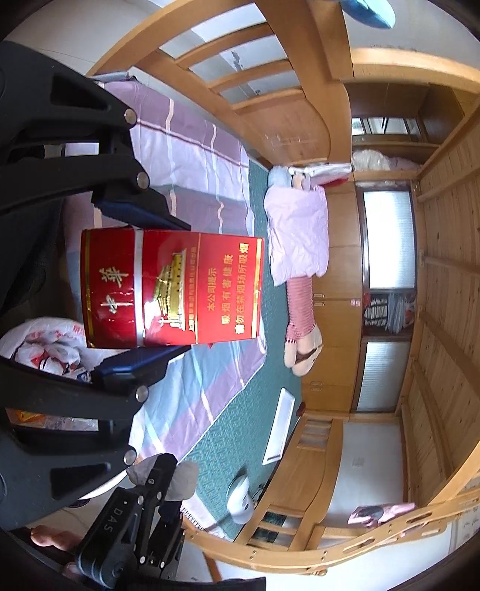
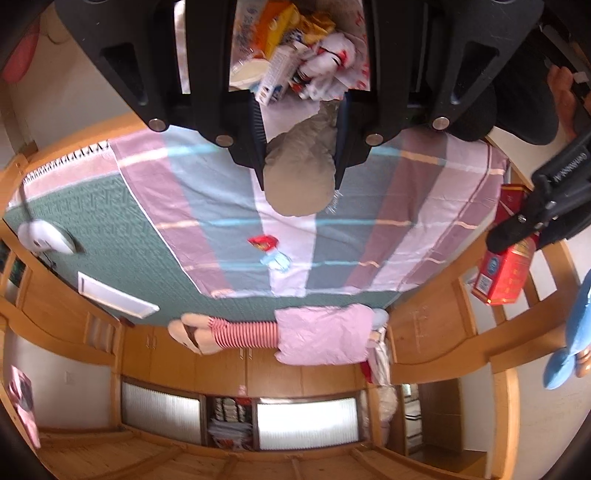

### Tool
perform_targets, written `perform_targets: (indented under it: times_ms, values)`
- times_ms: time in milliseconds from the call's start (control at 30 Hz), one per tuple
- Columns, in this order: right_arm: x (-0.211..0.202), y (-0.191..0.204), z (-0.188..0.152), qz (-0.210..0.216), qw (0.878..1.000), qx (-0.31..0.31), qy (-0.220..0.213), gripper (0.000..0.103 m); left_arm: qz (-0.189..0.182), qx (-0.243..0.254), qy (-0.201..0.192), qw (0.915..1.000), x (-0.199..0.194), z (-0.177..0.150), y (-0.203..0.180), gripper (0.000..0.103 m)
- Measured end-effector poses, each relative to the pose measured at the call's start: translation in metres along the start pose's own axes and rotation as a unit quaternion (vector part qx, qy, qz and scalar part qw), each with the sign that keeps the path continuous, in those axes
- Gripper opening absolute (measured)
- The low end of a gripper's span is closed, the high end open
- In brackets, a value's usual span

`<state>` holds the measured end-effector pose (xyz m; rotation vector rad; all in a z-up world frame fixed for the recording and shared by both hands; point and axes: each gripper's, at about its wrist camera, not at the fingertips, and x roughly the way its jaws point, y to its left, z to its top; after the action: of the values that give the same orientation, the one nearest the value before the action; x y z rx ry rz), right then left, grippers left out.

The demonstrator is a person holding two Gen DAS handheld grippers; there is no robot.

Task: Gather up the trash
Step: 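Carry the tissue and red box to the wastebasket and open both grippers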

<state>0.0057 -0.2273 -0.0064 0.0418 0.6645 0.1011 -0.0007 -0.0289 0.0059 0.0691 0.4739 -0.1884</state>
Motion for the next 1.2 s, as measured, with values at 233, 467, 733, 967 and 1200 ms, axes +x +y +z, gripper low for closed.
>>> perform_targets:
  times_ms: [233,467,733,967,1200]
  values:
    - [-0.001,-0.027,-0.019,-0.007,0.999,0.021,0.029,0.033,-0.049,0.021,0.016,0.9985,0.005,-0.011,-0.033,0.057]
    - [0.032,-0.04,-0.061,0.002,0.993,0.04,0.109,0.038,-0.087,0.04,0.054,0.9939,0.021,-0.03,-0.059,0.057]
    - [0.006,-0.072,-0.05,-0.022,0.994,0.094,0.052,0.065,-0.118,0.045,0.096,0.9874,0.042,-0.043,-0.079,0.057]
    - [-0.021,-0.109,-0.047,-0.052,0.987,0.152,-0.001,0.072,-0.209,0.066,0.188,0.9573,0.076,-0.072,-0.112,0.058]
    - [-0.032,-0.117,-0.044,-0.067,0.982,0.17,-0.04,0.095,-0.226,0.092,0.212,0.9465,0.087,-0.092,-0.129,0.093]
